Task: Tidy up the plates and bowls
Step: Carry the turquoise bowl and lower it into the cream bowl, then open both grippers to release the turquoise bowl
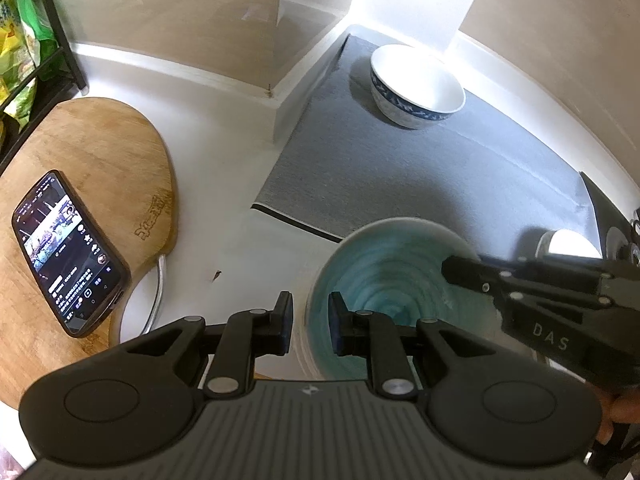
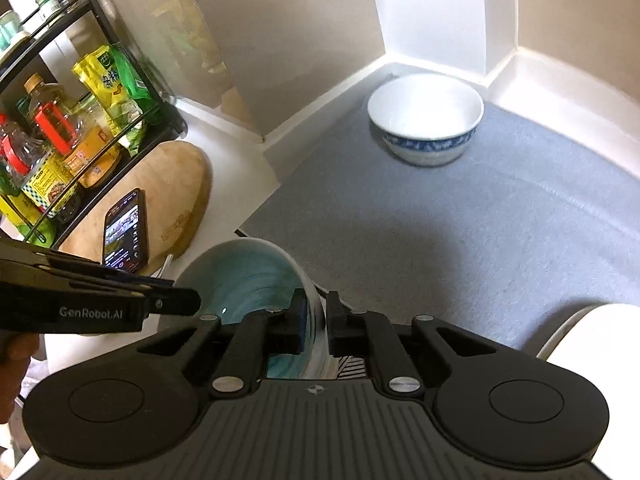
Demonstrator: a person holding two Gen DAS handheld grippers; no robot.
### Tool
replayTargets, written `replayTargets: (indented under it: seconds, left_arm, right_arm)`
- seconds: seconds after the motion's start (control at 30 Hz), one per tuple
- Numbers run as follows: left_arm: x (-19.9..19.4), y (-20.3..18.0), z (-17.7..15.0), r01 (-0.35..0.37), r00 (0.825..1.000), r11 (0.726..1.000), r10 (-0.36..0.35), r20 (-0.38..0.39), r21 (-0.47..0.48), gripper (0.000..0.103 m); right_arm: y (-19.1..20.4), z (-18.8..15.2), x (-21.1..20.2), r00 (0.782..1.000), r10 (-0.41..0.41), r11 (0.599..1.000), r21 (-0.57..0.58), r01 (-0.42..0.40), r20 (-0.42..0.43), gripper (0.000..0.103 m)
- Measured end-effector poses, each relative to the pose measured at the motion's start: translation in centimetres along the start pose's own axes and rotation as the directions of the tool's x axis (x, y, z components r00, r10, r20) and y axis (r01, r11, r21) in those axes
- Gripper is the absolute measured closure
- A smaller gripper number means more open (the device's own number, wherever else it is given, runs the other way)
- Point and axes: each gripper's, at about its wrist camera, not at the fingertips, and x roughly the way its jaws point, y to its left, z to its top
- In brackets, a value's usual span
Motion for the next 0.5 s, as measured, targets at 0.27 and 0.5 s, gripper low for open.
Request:
replayTargets:
  seconds: [0.27, 0.5]
  left_arm:
    - [-0.03, -0.15, 0.22, -0.002, 1.000, 1.000, 0.002, 0.020, -0.004, 0.055]
    - [-0.56, -0.55, 0.57, 0.016, 0.997, 1.000, -0.016, 0.069, 0.001, 0.019]
  right_arm:
    - [-0.45, -0.22, 0.63, 0.999, 0.016, 0.999, 0.045, -0.015, -0.032, 0.090]
    - [-0.46, 0.02, 0.15, 0.999, -0.007, 0.998, 0.060, 0.010, -0.039, 0.062]
